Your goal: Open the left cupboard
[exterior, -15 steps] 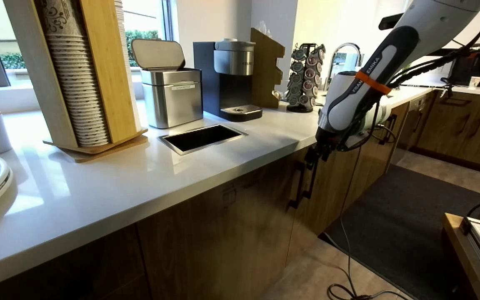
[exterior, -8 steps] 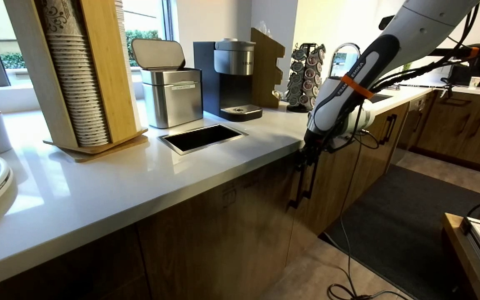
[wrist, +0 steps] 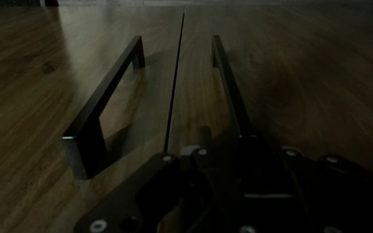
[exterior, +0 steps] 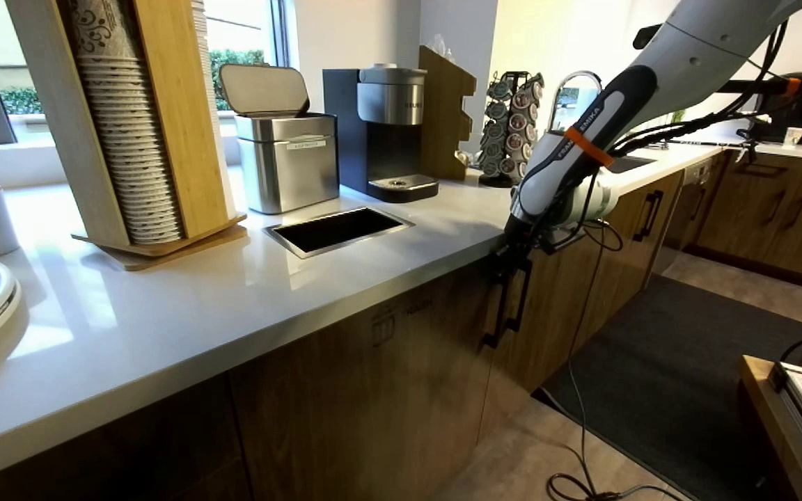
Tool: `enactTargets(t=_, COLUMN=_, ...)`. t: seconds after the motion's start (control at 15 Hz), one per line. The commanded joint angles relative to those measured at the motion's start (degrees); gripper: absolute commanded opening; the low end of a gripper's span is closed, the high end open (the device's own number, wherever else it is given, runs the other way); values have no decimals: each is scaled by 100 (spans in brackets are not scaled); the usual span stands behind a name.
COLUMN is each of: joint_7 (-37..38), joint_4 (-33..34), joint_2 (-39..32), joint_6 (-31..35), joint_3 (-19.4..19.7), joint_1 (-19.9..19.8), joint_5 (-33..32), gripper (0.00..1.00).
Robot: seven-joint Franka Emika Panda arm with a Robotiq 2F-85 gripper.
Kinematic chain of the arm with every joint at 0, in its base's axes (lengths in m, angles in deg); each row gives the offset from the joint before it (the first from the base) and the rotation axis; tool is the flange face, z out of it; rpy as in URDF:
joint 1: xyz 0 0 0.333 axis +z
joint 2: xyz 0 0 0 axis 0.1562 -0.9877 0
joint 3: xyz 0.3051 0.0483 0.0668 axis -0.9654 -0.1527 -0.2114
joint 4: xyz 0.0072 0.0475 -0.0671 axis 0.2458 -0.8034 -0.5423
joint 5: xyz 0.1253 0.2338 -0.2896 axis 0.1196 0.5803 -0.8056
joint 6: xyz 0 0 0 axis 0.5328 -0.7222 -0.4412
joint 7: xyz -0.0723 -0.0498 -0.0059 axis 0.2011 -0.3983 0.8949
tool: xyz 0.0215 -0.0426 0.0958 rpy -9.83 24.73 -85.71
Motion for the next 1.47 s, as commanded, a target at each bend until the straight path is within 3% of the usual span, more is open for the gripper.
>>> enactTargets(t=0.0, joint_7=-180, joint_4=36, joint_2=-90, joint_6=2, joint_3=-72, joint_1=-109, joint_5=67, gripper=6)
enactTargets(t=0.13, joint_7=-86, joint_4=-89, joint_2=10, joint_6=-52, joint_3=48, joint_1=19, joint_5=15, gripper=0)
enactTargets(t=0.53, joint_7=661, joint_4=-752, joint_2=440, joint_6=42, joint_3=1084, joint_1=895, joint_5=-204, gripper=3)
enactTargets(t=0.73, joint_7=1138, joint_4=-1141, joint_2=669, joint_6=-148, joint_3=1386, joint_1=1203, joint_5=-77, gripper=3)
enactTargets(t=1.4, joint_7=1295, joint_4=-2371, joint_2=1370, joint_6=-184, joint_3=1162, joint_1=931, joint_5=617, gripper=3)
